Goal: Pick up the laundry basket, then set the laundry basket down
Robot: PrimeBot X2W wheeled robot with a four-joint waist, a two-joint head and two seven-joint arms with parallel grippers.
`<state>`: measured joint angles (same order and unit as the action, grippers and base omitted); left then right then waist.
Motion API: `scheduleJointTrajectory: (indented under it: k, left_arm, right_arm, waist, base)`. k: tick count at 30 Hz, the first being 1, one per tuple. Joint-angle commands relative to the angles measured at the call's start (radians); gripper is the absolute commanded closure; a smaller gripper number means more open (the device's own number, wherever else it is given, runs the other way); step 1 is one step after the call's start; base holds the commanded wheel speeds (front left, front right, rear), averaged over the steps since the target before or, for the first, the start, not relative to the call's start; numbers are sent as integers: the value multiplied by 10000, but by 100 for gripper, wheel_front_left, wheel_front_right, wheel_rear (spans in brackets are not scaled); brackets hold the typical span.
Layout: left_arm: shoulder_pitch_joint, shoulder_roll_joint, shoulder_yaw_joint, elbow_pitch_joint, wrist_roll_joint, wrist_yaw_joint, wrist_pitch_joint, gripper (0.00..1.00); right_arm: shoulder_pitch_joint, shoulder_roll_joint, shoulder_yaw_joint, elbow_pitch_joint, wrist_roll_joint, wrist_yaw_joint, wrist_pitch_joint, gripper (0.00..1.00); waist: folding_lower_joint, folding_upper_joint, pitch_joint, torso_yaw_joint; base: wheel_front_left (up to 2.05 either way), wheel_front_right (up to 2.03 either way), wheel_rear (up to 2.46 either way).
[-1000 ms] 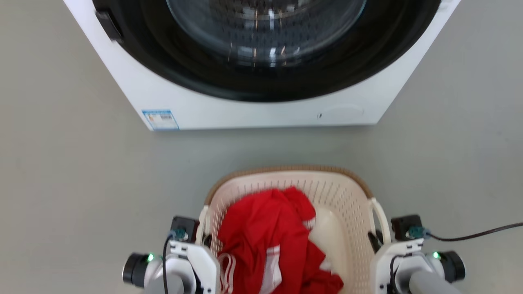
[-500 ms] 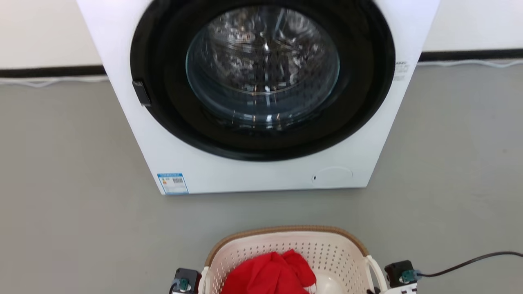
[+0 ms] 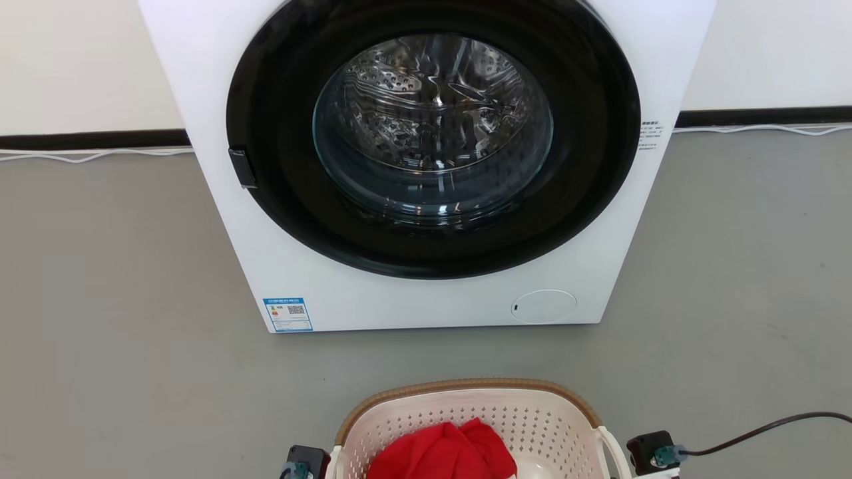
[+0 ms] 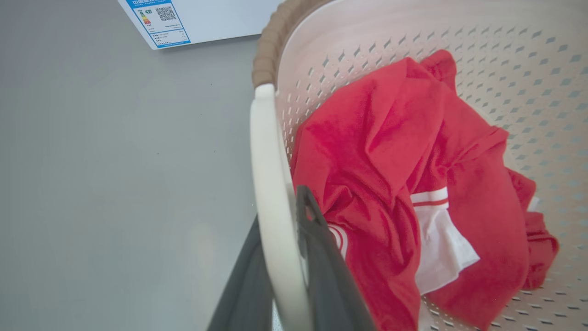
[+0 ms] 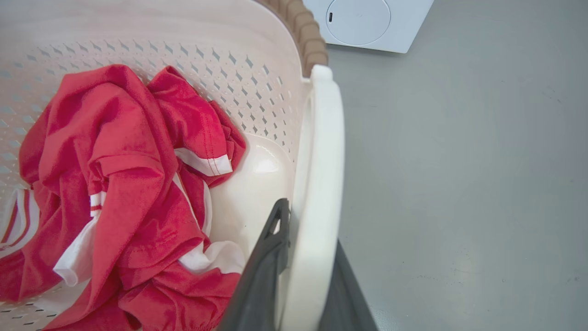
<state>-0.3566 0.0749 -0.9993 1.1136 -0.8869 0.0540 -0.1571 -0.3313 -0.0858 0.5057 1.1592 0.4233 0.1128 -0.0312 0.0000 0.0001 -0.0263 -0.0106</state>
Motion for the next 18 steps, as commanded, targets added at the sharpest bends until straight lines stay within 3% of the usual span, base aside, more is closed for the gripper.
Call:
scheduleJointTrajectory:
  k: [1,18]
  left_arm:
    - [-477,-247,-22,-316,-46,-193,-129,100]
    - [-740,-247,-758,-279,-738,-85,-290,100]
  right_arm:
    - [-190,356,379,-214,-39,179,-19,100]
    - [-362,356,450,-100,55,179,-97,100]
  waist:
    - [0,-1,-46,5]
    - [0,-1,46,-92]
  base:
    - [0,0,0]
    - [0,0,0]
